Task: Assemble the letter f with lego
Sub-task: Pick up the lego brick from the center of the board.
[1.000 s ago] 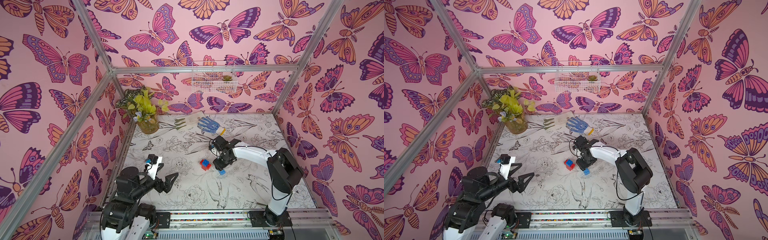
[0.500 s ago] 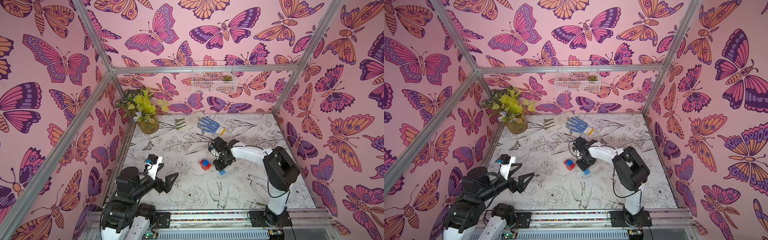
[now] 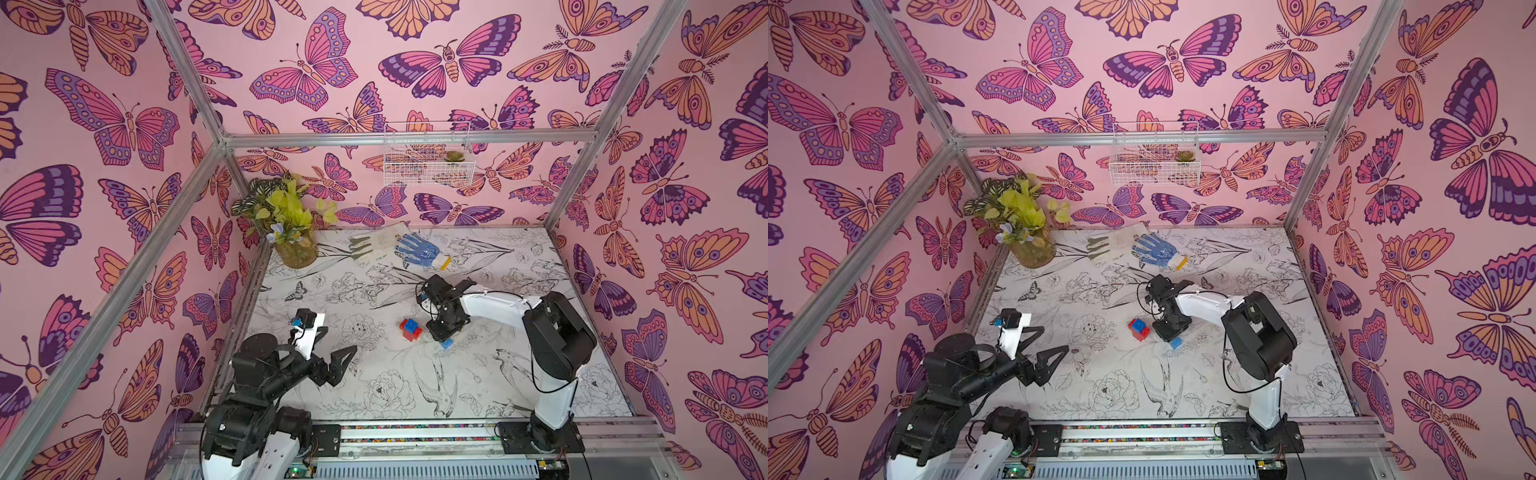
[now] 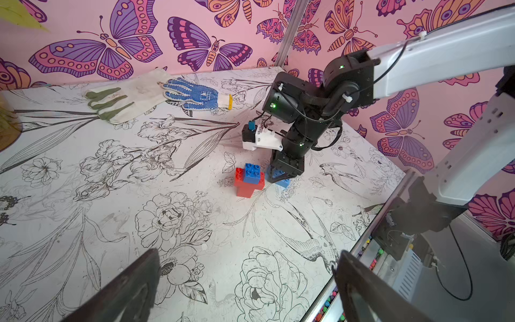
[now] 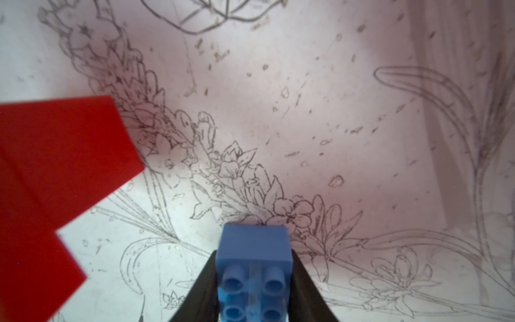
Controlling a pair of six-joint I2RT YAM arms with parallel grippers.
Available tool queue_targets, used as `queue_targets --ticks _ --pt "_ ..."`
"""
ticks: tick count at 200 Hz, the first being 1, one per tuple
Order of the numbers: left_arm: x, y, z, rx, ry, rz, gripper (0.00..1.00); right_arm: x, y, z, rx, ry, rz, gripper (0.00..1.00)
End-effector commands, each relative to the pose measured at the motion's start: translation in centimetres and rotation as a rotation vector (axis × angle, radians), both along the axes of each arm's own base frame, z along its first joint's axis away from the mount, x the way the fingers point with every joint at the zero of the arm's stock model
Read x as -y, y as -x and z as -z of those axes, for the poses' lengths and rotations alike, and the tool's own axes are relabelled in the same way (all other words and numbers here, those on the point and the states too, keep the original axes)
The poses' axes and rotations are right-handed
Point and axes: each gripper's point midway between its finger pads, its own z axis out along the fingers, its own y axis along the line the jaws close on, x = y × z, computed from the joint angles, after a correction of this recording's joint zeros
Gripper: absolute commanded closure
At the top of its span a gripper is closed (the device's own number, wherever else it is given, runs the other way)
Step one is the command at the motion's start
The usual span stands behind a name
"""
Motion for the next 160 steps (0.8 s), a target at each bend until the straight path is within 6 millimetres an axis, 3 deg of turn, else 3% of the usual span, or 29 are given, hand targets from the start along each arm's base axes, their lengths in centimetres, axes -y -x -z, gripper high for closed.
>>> queue_targets --ticks 1,40,160 --pt "0.1 0.0 0.2 0.006 0.005 0.004 0.01 0.1 -0.6 -0.2 0.013 0.010 0.000 0.67" --pt "0.1 0.0 0.2 0.006 0.005 0.004 0.01 0.3 -0.6 -1.4 0.028 0.011 -0.013 0.69" --pt "0.1 0.0 0.2 0.008 0.005 0.005 0.01 -0.7 -1.5 -9.8 0.126 -0.059 -0.104 0.73"
